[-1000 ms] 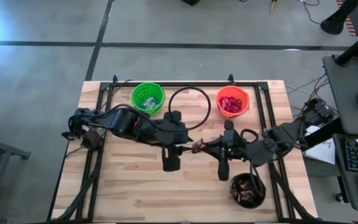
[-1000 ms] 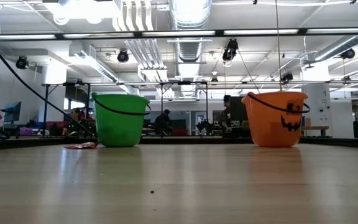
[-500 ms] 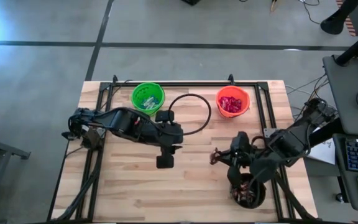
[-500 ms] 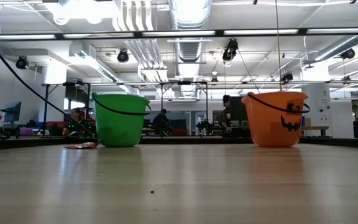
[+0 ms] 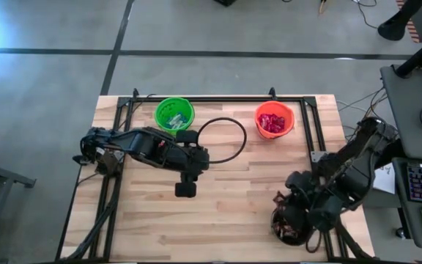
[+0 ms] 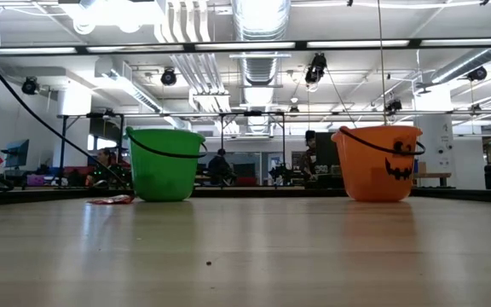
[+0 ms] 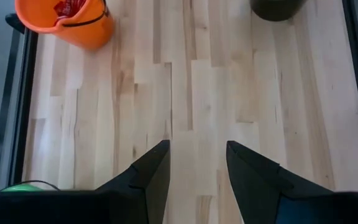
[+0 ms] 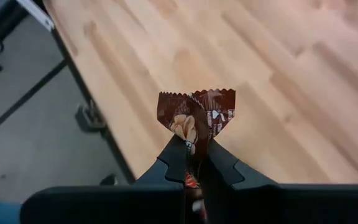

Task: Sort candy
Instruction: Put the brown candy into the black bucket

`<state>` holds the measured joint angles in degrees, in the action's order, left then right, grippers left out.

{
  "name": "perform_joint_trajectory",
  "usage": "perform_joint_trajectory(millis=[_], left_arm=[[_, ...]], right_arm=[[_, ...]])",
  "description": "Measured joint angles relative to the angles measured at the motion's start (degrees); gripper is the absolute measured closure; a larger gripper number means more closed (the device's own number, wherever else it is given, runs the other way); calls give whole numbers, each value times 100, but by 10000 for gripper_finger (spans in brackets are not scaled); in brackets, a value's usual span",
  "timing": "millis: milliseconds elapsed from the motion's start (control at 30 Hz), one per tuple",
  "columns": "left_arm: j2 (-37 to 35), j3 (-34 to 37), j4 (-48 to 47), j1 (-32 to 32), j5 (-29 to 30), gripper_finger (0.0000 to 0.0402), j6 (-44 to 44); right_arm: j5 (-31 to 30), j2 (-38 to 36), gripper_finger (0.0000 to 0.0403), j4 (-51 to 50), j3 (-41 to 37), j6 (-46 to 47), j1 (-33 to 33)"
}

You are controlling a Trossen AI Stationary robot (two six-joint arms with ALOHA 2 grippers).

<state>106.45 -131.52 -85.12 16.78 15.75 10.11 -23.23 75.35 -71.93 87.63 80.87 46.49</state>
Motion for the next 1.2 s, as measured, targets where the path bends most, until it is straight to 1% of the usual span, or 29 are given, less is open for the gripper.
perform_joint_trajectory(millis=[233,333,433,533,833,1000,1100,1200], left_arm=[[0,0,-15,0,-2,262,-11],[0,0,-26,0,-2,262,-13],[-2,0,-27,0,-2,262,-14],[-2,0,-26,0,-2,262,-31],[-4,0,-26,2,-7,262,-42],[-5,0,-26,2,-22,262,-42],[-7,0,-32,2,-24,262,-42],[-6,0,-92,2,-24,262,-63]], right_arm=[[627,39,391,-24,-4,768,411],[1051,99,391,-49,-4,1077,568],[1377,194,391,-217,-5,1373,690],[1569,297,390,-383,-8,1541,751],[1638,528,390,-431,-10,1711,752],[1785,644,386,-436,-10,1569,751],[1919,669,367,-434,-10,1449,749],[1913,694,336,-458,-10,1411,751]])
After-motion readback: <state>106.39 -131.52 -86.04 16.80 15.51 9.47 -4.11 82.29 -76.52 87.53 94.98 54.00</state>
